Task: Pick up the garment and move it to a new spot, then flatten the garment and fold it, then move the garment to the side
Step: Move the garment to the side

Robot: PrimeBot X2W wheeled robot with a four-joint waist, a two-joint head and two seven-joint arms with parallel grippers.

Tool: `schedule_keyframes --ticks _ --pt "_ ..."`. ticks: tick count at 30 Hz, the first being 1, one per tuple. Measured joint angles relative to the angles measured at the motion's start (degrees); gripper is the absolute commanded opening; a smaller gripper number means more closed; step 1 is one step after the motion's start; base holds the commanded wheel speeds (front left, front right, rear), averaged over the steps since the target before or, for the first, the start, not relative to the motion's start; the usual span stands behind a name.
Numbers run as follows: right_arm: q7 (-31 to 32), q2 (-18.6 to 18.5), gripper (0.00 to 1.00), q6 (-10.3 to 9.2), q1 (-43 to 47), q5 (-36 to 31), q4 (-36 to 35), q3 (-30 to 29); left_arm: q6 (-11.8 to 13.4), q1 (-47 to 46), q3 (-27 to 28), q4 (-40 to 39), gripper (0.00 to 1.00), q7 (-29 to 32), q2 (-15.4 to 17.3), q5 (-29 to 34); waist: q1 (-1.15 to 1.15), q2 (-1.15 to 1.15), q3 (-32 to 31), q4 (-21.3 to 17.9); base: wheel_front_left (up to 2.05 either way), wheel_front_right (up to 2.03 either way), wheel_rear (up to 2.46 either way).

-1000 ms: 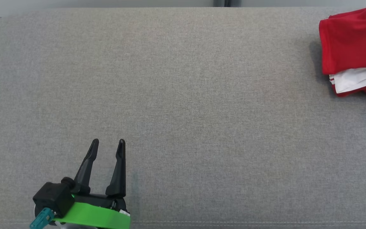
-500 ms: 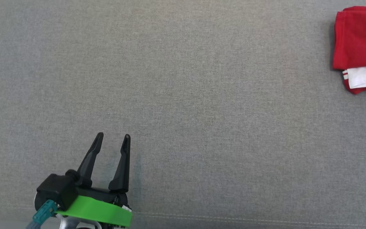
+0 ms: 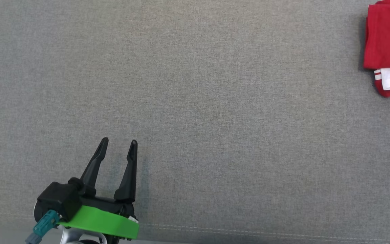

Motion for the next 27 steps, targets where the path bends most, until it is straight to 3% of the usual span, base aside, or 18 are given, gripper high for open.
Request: schedule_keyframes --ticks 7,18,27 --pt "-1.31 1.26 1.0 -0.43 0.6 0.92 2.49 -1.2 0.0 -0.03 0.6 -0.08 1.0 0.47 0.3 0.08 0.0 0.0 0.17 -0.77 0.0 0.0 0.0" --pt "-9.11 3.01 1.0 -0.86 -1.14 0.32 2.37 -2.93 -0.88 -2.21 0.31 0.93 1.0 -0.31 -0.19 -0.11 0.0 0.0 -1.93 -3.63 0.0 0.0 0.0" --pt "-14.92 9.7 1.0 -0.32 -1.58 1.48 -2.03 -3.98 -1.47 -4.07 0.54 3.86 1.0 -1.93 -1.66 -1.03 0.0 0.0 -6.66 -6.26 0.0 0.0 0.0"
